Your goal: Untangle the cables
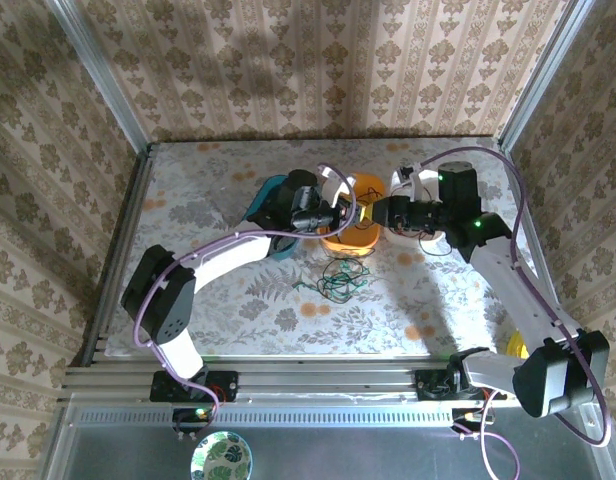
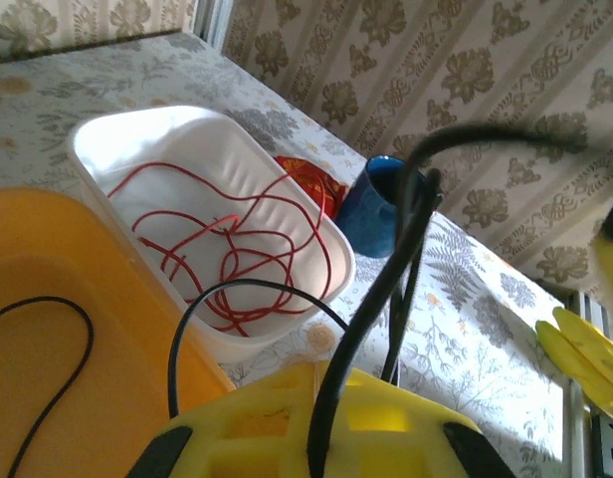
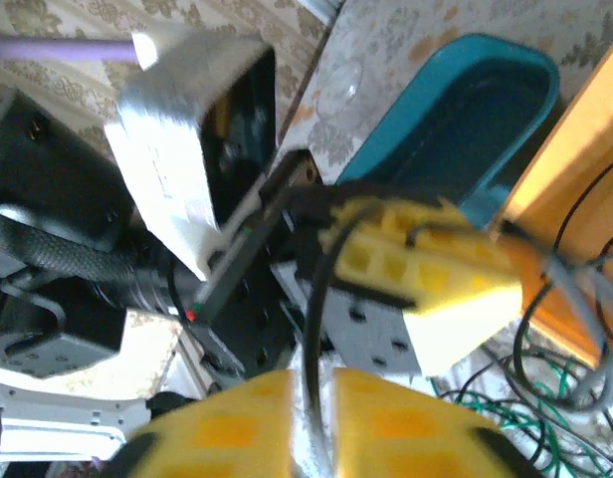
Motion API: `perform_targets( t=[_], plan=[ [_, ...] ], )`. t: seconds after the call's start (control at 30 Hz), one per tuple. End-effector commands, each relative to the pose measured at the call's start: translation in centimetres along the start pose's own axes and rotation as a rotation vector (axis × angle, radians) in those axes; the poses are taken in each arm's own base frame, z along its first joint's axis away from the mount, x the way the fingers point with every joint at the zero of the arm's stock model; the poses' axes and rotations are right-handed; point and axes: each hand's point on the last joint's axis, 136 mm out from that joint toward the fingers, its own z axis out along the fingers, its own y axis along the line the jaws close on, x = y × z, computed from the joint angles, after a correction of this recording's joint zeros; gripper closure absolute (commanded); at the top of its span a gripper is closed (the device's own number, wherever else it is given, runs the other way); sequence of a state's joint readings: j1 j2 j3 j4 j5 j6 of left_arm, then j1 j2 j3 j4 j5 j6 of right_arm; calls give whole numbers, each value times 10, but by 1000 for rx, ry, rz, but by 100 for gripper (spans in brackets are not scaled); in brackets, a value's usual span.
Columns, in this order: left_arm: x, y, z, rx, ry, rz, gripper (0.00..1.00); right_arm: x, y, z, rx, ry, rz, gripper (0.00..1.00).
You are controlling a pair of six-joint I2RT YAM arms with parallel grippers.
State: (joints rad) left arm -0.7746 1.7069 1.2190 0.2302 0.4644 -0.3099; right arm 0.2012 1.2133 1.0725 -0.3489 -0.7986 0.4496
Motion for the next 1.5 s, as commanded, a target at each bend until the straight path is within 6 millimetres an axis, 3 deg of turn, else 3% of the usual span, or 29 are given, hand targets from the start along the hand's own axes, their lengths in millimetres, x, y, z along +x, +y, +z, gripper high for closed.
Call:
perform_targets(
  t=[0.0, 0.1, 0.3, 0.53, 0.77, 1.03, 1.47],
  plan=[
    [-25, -4, -17, 8, -72, 2, 100, 4, 6, -10, 15, 24, -44, 50],
    [-25, -2, -21, -1, -69, 10, 100, -16, -10, -31, 121, -102, -48, 42],
    [-23, -6, -29, 5, -67, 27, 100, -39, -42, -59, 288, -267, 2, 43],
    [-25, -9, -36, 24, -86, 16, 100, -23, -42, -33, 154, -163, 60, 67],
    [-28, -14, -37, 41, -90, 16, 100, -8, -34, -9, 35, -81, 86, 60],
    [-30, -14, -38, 45, -95, 17, 100, -2, -43, 9, 46, -46, 99, 62],
    [-30, -17, -40, 53, -94, 18, 100, -2, -68, 24, 123, -48, 130, 79]
  ],
)
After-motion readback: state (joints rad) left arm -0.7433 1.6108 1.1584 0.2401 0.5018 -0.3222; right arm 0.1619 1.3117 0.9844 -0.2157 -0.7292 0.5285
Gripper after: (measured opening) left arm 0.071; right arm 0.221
